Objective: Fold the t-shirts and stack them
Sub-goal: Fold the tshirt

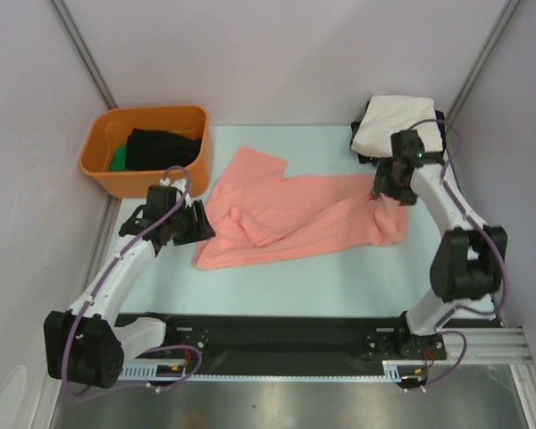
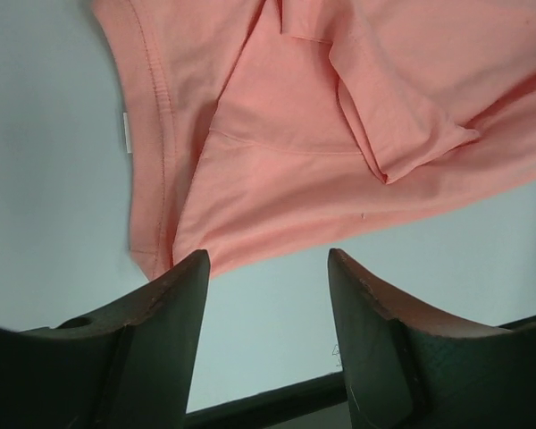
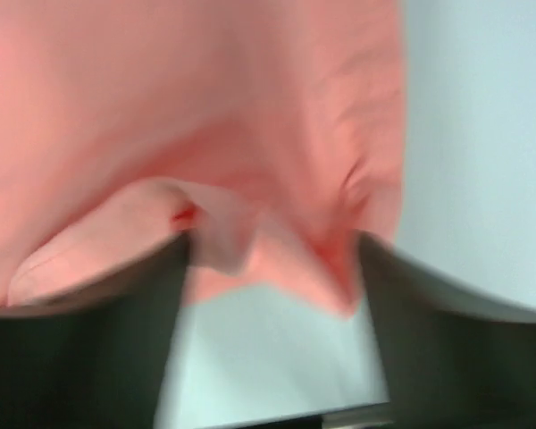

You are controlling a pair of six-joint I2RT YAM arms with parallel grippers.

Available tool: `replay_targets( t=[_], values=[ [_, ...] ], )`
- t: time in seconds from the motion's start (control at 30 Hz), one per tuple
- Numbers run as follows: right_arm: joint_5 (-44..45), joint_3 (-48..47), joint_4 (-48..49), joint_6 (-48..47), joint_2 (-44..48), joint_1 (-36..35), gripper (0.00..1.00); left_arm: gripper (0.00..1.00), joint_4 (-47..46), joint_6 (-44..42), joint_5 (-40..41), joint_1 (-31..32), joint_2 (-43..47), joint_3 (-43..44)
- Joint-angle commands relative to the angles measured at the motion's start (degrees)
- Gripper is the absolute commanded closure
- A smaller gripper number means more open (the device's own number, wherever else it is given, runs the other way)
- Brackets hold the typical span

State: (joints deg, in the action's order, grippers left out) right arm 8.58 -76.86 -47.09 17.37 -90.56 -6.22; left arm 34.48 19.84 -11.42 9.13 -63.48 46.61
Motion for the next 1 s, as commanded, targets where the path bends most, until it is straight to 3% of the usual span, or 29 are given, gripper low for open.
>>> replay_targets(
  t=[0.0, 0.07, 0.13, 0.17, 0.2, 0.23, 0.3, 0.33, 0.43, 0.53, 0.57, 0.63, 0.97],
  values=[
    [3.7, -12.0, -3.8, -2.7, -13.1, 5.4, 0.02, 0.39, -0.9, -1.2, -1.0, -0.5, -0.8, -0.1],
    [9.4, -16.1, -8.0, -1.9, -18.7, 5.1, 0.0, 0.39, -0.6, -1.4, -1.1, -0.5, -1.5, 0.1],
    [12.5, -12.1, -6.2, -0.3, -16.6, 5.2, 0.0, 0.39, -0.6, -1.2, -0.8, -0.5, -1.5, 0.1],
    [10.8, -7.6, -3.1, 1.3, -13.3, 5.7, 0.0, 0.39, -0.6, -0.9, -0.2, -0.5, -1.3, 0.1],
    [3.6, -2.9, 4.1, 2.4, -3.9, 5.8, 0.0, 0.37, -0.6, -0.6, 0.3, -0.5, -1.0, 0.1],
    [-0.2, 7.7, 7.8, 3.8, 0.5, 7.5, 0.0, 0.34, -0.3, -0.2, 1.0, -0.5, -0.9, 0.3],
    [-4.3, 15.8, 14.2, 7.3, 9.9, 8.9, 0.0, 0.31, 0.7, 0.6, 3.1, -0.5, 0.1, 0.4],
    [-5.1, 22.5, 15.2, 7.9, 16.9, 8.9, 0.0, 0.31, 0.9, 1.9, 3.5, -0.5, 1.0, 0.3],
    [-7.9, 29.6, 17.1, 10.8, 25.7, 9.1, 0.04, 0.3, -0.1, 7.4, 4.2, -0.5, 4.9, -2.6],
    [-10.9, 36.1, 19.1, 12.6, 29.4, 9.2, 0.12, 0.39, -5.7, 13.7, 1.5, -0.5, 9.8, -9.6],
    [-11.2, 38.4, 19.4, 13.0, 29.9, 9.1, 0.21, 0.39, -8.3, 14.8, 1.6, -0.5, 10.9, -11.2],
    [-14.0, 40.2, 22.0, 13.0, 30.0, 8.9, 0.29, 0.41, -10.0, 16.5, 1.4, -0.5, 12.5, -15.2],
    [-10.4, 39.2, 28.0, 12.0, 23.4, 9.3, 0.34, 0.43, -10.4, 16.0, 2.5, -0.4, 12.3, -15.8]
  ],
)
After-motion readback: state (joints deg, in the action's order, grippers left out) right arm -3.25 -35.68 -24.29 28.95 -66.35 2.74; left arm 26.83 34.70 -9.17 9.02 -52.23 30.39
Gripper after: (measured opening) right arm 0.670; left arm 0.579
